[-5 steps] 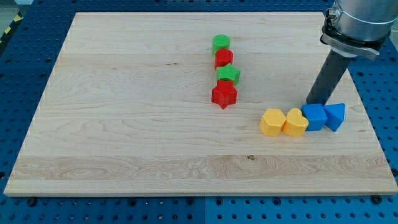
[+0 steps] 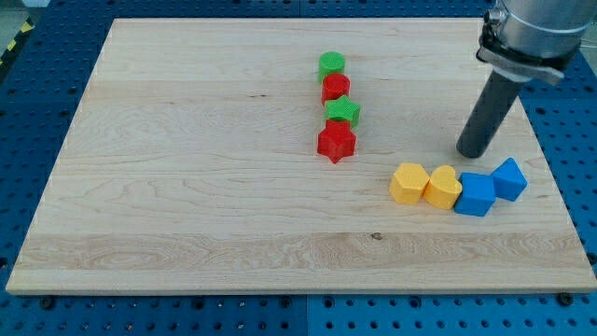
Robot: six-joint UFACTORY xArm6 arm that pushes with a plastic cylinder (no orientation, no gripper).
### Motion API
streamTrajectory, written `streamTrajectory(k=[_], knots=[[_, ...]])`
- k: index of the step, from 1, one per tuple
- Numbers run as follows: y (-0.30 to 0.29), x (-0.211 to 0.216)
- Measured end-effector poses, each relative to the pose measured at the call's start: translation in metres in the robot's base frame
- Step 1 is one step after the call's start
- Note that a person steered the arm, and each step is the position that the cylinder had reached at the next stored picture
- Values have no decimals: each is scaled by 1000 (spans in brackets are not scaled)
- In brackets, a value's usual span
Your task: Place the blue cube slightly upwards
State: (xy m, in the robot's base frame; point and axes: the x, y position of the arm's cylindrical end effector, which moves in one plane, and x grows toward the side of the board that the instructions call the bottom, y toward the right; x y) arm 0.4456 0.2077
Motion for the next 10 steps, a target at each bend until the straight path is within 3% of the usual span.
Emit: streamTrajectory(k=[2, 5, 8, 10], knots=[[26, -21], [97, 28], [72, 112], [54, 137]])
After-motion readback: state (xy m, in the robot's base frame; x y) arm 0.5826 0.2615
